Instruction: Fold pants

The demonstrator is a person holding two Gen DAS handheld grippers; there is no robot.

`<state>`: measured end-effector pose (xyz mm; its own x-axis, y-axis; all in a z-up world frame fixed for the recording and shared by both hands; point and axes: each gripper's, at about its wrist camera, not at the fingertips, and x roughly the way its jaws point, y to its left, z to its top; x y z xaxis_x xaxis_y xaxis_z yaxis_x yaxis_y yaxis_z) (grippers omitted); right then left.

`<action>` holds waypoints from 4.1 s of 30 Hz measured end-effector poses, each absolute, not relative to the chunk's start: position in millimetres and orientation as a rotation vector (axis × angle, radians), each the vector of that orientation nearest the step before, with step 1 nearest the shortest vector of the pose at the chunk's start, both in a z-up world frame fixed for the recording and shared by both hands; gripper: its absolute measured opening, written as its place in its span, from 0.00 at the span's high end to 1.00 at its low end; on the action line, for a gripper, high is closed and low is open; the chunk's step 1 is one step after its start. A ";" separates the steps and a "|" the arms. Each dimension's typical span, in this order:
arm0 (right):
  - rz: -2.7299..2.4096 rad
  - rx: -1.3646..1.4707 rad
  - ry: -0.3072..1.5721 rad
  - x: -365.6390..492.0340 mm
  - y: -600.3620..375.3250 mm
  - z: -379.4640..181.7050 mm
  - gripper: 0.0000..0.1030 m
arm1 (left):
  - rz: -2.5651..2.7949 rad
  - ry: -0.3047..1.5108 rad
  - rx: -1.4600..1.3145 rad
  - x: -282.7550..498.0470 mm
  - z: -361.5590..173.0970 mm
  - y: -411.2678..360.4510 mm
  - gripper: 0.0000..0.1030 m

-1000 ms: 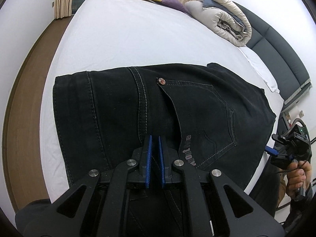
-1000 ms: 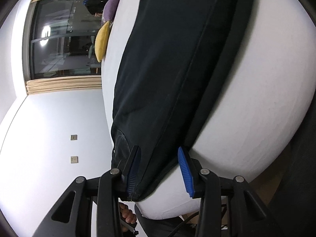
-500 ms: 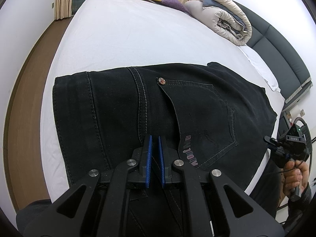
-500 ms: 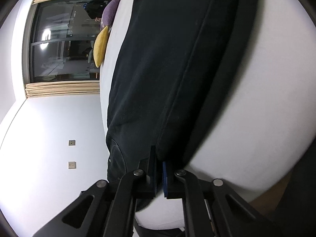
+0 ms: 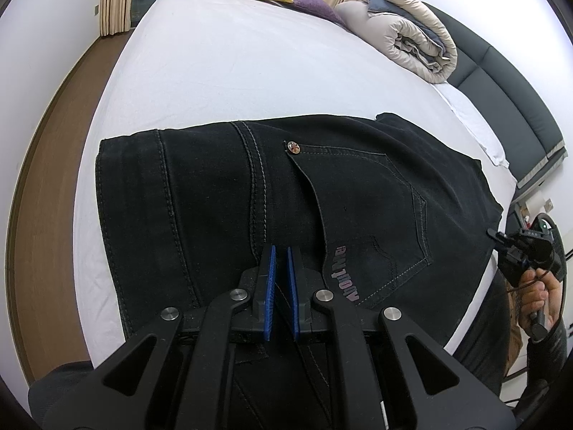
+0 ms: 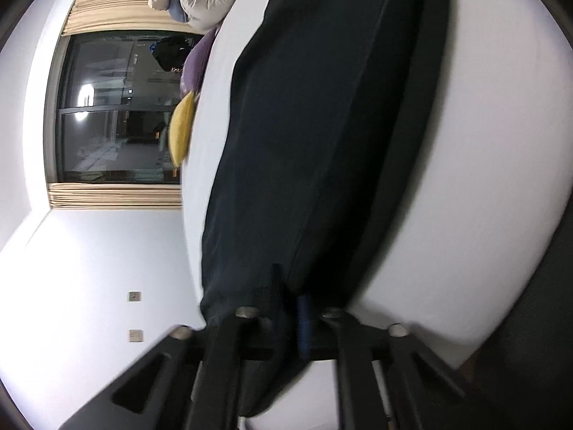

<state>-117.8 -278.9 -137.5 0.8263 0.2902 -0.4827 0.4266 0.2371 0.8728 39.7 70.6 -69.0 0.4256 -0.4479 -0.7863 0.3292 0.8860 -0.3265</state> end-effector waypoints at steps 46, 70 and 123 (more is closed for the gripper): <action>-0.260 1.111 0.411 -113.6 -439.1 -63.1 0.87 | -0.605 0.994 -0.026 85.2 -79.5 -46.8 0.93; -0.449 1.222 0.350 -202.2 -429.2 -95.8 0.52 | -0.604 0.975 -0.101 47.5 -88.1 -10.6 0.93; 0.256 1.040 0.737 13.6 -242.4 -71.2 0.82 | -0.747 0.903 0.094 79.1 -33.5 -93.6 0.93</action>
<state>13.6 -242.4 -71.2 0.7363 0.5220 -0.4306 0.1426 0.5024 0.8528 79.1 -93.6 -33.5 0.3893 -0.5487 -0.7399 0.6238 0.7480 -0.2265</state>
